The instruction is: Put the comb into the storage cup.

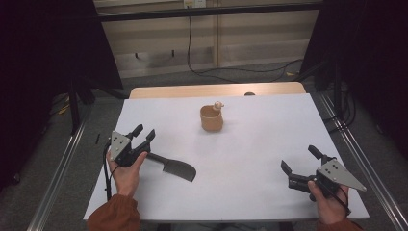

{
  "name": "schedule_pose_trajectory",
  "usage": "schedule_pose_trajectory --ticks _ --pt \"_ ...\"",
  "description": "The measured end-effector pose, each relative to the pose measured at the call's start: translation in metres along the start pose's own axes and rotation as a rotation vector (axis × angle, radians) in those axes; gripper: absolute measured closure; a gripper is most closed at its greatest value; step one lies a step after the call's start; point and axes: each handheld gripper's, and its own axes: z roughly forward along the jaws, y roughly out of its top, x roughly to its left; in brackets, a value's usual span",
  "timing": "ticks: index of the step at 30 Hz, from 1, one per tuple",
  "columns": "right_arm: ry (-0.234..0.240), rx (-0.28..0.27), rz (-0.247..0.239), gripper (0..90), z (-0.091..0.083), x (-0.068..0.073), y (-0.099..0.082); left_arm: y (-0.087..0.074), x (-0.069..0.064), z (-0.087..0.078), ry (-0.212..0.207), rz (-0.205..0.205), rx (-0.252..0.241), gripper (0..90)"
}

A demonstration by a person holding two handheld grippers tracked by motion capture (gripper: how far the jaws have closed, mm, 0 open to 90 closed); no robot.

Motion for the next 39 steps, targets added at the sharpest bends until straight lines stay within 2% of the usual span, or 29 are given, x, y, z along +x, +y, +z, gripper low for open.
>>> schedule_pose_trajectory --ticks 2,5,6,8,12,15,20,23,26,27,33,36,37,39 --pt "0.000 0.001 0.000 0.0 0.000 0.000 0.000 0.000 0.001 0.000 -0.001 0.005 -0.001 52.2" --pt "0.000 0.000 -0.001 0.0 0.000 0.000 0.000 0.001 0.001 -0.001 -0.001 0.003 -0.008 60.2" --pt "0.000 0.000 -0.001 0.0 0.000 0.000 0.000 0.001 0.002 -0.001 -0.005 0.000 -0.007 60.2" --pt "0.000 0.000 -0.002 0.0 0.000 0.000 0.000 0.001 0.002 -0.001 0.022 0.011 -0.008 62.2" --pt "0.002 0.000 -0.004 0.0 0.000 0.000 0.000 0.000 0.004 0.000 0.017 0.009 -0.012 72.2" --pt "-0.001 0.000 -0.001 0.0 0.000 0.000 0.000 -0.002 0.005 0.001 0.005 -0.026 -0.007 78.8" --pt "0.001 0.002 -0.001 0.0 0.000 0.000 0.000 -0.002 0.007 0.000 -0.001 -0.015 0.015 89.3" --pt "0.001 0.005 0.004 0.0 0.001 0.000 0.000 -0.002 0.007 0.003 0.010 0.002 0.040 90.0" --pt "0.002 0.006 0.004 0.0 0.001 0.000 0.000 -0.002 0.007 0.007 0.004 -0.004 0.061 90.0" --pt "0.002 0.007 0.006 0.0 0.001 0.000 0.000 -0.001 0.008 0.008 -0.005 -0.020 0.067 90.0" --pt "0.006 0.009 0.007 0.0 0.001 0.000 -0.001 0.000 0.009 0.011 -0.023 -0.037 0.127 90.0" --pt "0.006 0.009 0.007 0.0 0.001 0.000 -0.001 0.002 0.013 0.012 -0.035 -0.059 0.154 90.0" --pt "0.007 0.009 0.007 0.0 0.001 0.000 -0.001 0.003 0.014 0.012 -0.036 -0.073 0.148 90.0" --pt "0.007 0.008 0.007 0.0 0.001 0.000 0.000 0.008 0.019 0.012 -0.060 -0.084 0.176 90.0"
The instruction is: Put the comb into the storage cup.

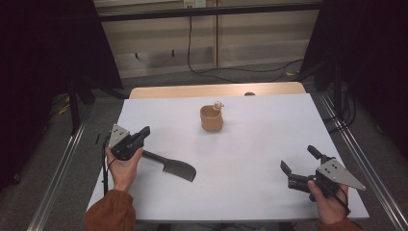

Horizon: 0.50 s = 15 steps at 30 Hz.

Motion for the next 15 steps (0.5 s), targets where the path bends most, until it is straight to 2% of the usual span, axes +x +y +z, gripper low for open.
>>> schedule_pose_trajectory --ticks 4,6,10,12,14,15 --pt "-0.001 -0.002 0.001 0.0 0.000 0.000 0.000 0.007 0.007 -0.001 -0.024 -0.063 0.015 90.0" --pt "-0.001 -0.002 0.001 0.0 0.000 0.000 0.000 0.008 0.009 0.001 -0.018 -0.061 0.035 90.0" --pt "-0.005 -0.002 0.002 0.0 0.000 0.000 0.000 0.010 0.013 0.011 -0.030 -0.064 0.110 90.0" --pt "-0.003 -0.002 0.001 0.0 0.000 0.000 0.000 0.013 0.012 0.014 -0.050 -0.068 0.155 90.0" --pt "0.000 -0.002 0.000 0.0 0.000 0.000 0.000 0.017 0.010 0.015 -0.065 -0.072 0.179 90.0" --pt "0.000 -0.002 0.000 0.0 0.000 0.000 0.000 0.018 0.010 0.014 -0.070 -0.060 0.185 90.0"
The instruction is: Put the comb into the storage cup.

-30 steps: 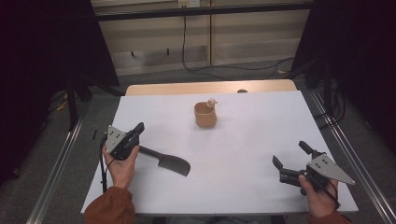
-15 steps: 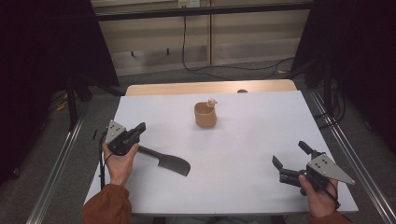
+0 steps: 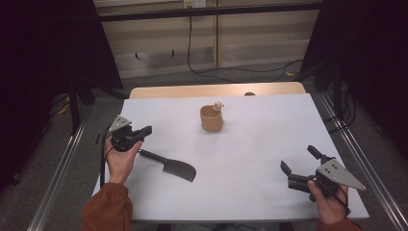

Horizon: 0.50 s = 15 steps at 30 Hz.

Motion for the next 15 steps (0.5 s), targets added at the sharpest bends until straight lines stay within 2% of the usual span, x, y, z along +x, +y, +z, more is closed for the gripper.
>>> schedule_pose_trajectory --ticks 5,7,12,15 --pt "0.006 -0.003 0.000 0.0 0.000 0.000 0.000 -0.004 0.000 0.005 -0.008 -0.009 0.051 90.0" --pt "0.007 -0.001 -0.002 0.0 0.000 0.001 0.000 -0.005 0.000 0.007 0.007 0.010 0.073 90.0" --pt "0.006 0.002 -0.003 0.0 0.000 0.000 0.000 -0.007 0.001 0.012 -0.003 -0.010 0.125 90.0" --pt "0.006 -0.003 -0.004 0.0 0.000 0.001 0.000 -0.010 0.002 0.016 0.004 -0.002 0.162 90.0"
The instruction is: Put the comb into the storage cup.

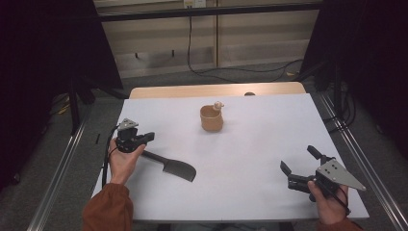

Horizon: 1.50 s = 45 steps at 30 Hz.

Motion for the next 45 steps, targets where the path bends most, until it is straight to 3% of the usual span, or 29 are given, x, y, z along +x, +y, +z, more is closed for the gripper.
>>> schedule_pose_trajectory --ticks 11,14,19,35,45 --pt "0.005 0.007 -0.002 0.0 0.001 0.001 0.000 -0.004 0.007 0.006 0.039 0.015 0.083 90.0" --pt "0.006 0.009 -0.001 0.0 0.001 0.001 -0.001 -0.006 0.008 0.009 0.068 0.022 0.106 90.0" --pt "0.006 0.008 -0.002 0.0 0.001 0.001 0.000 -0.008 0.010 0.011 0.058 0.032 0.153 90.0" --pt "0.010 0.011 -0.005 0.0 0.001 0.001 -0.001 -0.021 0.016 0.008 0.082 0.014 0.178 90.0" --pt "0.012 0.013 -0.008 0.0 0.001 0.001 -0.001 -0.028 0.018 0.009 0.096 0.023 0.188 90.0"
